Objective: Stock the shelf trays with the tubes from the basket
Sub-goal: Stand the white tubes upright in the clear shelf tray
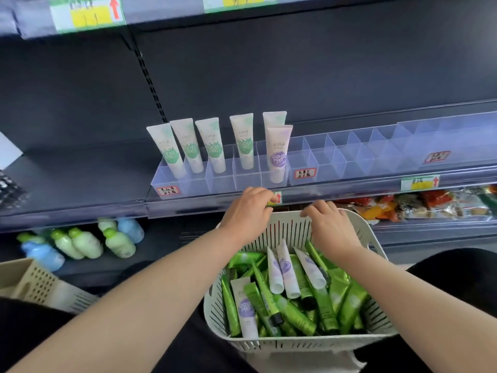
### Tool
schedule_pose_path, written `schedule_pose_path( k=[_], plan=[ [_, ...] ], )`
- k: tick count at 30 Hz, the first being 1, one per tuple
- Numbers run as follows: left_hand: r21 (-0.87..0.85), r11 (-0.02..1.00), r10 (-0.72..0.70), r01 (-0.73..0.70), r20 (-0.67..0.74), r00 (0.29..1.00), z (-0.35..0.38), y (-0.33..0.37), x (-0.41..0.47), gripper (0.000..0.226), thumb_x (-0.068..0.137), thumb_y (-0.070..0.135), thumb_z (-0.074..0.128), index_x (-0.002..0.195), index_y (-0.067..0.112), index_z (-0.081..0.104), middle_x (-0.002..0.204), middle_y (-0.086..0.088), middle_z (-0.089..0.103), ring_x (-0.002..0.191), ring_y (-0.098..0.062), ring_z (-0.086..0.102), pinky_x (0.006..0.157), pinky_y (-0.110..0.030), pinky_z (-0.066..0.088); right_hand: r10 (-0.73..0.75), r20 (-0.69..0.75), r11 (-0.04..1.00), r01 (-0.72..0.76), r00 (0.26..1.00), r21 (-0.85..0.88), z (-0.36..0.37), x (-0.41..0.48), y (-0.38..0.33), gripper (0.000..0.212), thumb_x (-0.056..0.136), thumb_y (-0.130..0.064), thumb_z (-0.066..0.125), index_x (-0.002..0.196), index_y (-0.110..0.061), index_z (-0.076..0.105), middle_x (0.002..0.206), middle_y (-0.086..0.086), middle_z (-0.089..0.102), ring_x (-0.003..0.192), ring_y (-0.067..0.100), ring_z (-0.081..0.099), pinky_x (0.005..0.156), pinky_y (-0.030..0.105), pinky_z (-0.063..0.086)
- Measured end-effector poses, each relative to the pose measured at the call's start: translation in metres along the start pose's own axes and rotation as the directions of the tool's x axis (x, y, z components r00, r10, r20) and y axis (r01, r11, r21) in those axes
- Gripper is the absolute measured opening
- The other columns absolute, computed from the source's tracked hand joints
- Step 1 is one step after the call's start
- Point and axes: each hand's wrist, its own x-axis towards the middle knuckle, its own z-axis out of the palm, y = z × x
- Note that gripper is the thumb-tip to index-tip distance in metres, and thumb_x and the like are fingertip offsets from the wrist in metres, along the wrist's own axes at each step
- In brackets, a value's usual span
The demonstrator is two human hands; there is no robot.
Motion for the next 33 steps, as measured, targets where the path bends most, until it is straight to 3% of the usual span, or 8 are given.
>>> schedule_pose_path(
  k=[5, 9, 15, 19, 22, 25, 29, 33],
  plan=[
    [0.018, 0.993, -0.115, 0.113, 0.179, 0.977, 0.042, -0.006, -0.016, 0.027, 0.097, 0.017, 0.052, 0.122, 0.023, 0.06, 0.13, 0.006, 0.055, 0.124, -0.013, 0.045, 0.099, -0.031, 0.04, 0.028, 0.345, 1.0, -0.03, 0.938, 0.001, 0.033, -0.023, 0.012, 0.036, 0.088, -0.007, 0.05, 0.115, -0.029, 0.058, 0.118, -0.004, 0.053, 0.114, 0.02, 0.047, 0.088, 0.031, 0.039],
    [0.023, 0.983, -0.183, 0.183, 0.265, 0.947, 0.07, -0.01, -0.024, 0.028, 0.097, 0.019, 0.054, 0.123, 0.024, 0.059, 0.131, 0.006, 0.054, 0.124, -0.014, 0.047, 0.101, -0.034, 0.042, 0.066, 0.443, 0.997, -0.08, 0.894, 0.014, 0.057, -0.03, 0.015, 0.031, 0.094, -0.011, 0.047, 0.119, -0.027, 0.057, 0.121, -0.001, 0.053, 0.113, 0.021, 0.051, 0.082, 0.033, 0.045],
    [0.026, 0.974, -0.221, 0.224, 0.314, 0.923, 0.093, -0.016, -0.028, 0.024, 0.096, 0.017, 0.055, 0.119, 0.02, 0.061, 0.123, 0.004, 0.057, 0.115, -0.015, 0.052, 0.092, -0.032, 0.046, 0.082, 0.617, 0.989, -0.138, 0.783, 0.043, 0.079, -0.038, 0.016, 0.037, 0.095, -0.012, 0.046, 0.131, -0.017, 0.051, 0.131, 0.005, 0.052, 0.118, 0.023, 0.052, 0.093, 0.037, 0.048],
    [0.042, 0.972, -0.233, 0.232, 0.334, 0.914, 0.102, -0.02, -0.027, 0.025, 0.096, 0.018, 0.055, 0.121, 0.019, 0.061, 0.126, 0.003, 0.057, 0.116, -0.016, 0.053, 0.092, -0.032, 0.046, 0.081, 0.584, 0.981, -0.17, 0.808, 0.098, 0.073, -0.046, 0.016, 0.025, 0.097, -0.022, 0.045, 0.108, -0.016, 0.066, 0.109, 0.004, 0.063, 0.097, 0.022, 0.06, 0.081, 0.034, 0.052],
    [0.043, 0.966, -0.253, 0.255, 0.354, 0.9, 0.108, -0.021, -0.026, 0.025, 0.096, 0.018, 0.055, 0.119, 0.02, 0.062, 0.125, 0.003, 0.059, 0.114, -0.016, 0.054, 0.09, -0.033, 0.048, 0.074, 0.593, 0.975, -0.182, 0.802, 0.125, 0.065, -0.046, 0.012, 0.019, 0.09, -0.025, 0.055, 0.089, -0.022, 0.074, 0.094, -0.005, 0.069, 0.087, 0.017, 0.064, 0.075, 0.031, 0.055],
    [0.052, 0.962, -0.267, 0.268, 0.376, 0.887, 0.116, -0.02, -0.025, 0.025, 0.095, 0.018, 0.055, 0.119, 0.02, 0.062, 0.123, 0.002, 0.059, 0.111, -0.018, 0.055, 0.09, -0.036, 0.048, 0.118, 0.58, 0.955, -0.252, 0.806, 0.156, 0.068, -0.045, 0.011, 0.014, 0.083, -0.029, 0.064, 0.094, -0.023, 0.069, 0.098, -0.007, 0.065, 0.093, 0.016, 0.062, 0.076, 0.033, 0.055],
    [0.056, 0.967, -0.249, 0.247, 0.384, 0.889, 0.12, -0.019, -0.027, 0.024, 0.095, 0.018, 0.055, 0.117, 0.021, 0.062, 0.118, 0.002, 0.059, 0.106, -0.017, 0.055, 0.083, -0.032, 0.047, 0.217, 0.644, 0.884, -0.428, 0.734, 0.19, 0.077, -0.042, 0.017, 0.082, 0.07, -0.037, 0.079, 0.138, -0.024, 0.036, 0.13, 0.003, 0.043, 0.115, 0.022, 0.048, 0.095, 0.039, 0.048],
    [0.046, 0.967, -0.247, 0.25, 0.398, 0.883, 0.122, -0.023, -0.027, 0.022, 0.095, 0.018, 0.054, 0.115, 0.023, 0.062, 0.119, 0.003, 0.058, 0.109, -0.017, 0.054, 0.083, -0.032, 0.045, 0.207, 0.68, 0.893, -0.42, 0.703, 0.163, 0.078, -0.034, 0.017, 0.112, 0.066, -0.034, 0.084, 0.151, -0.022, 0.012, 0.143, 0.009, 0.035, 0.129, 0.027, 0.039, 0.103, 0.042, 0.042]
  ],
)
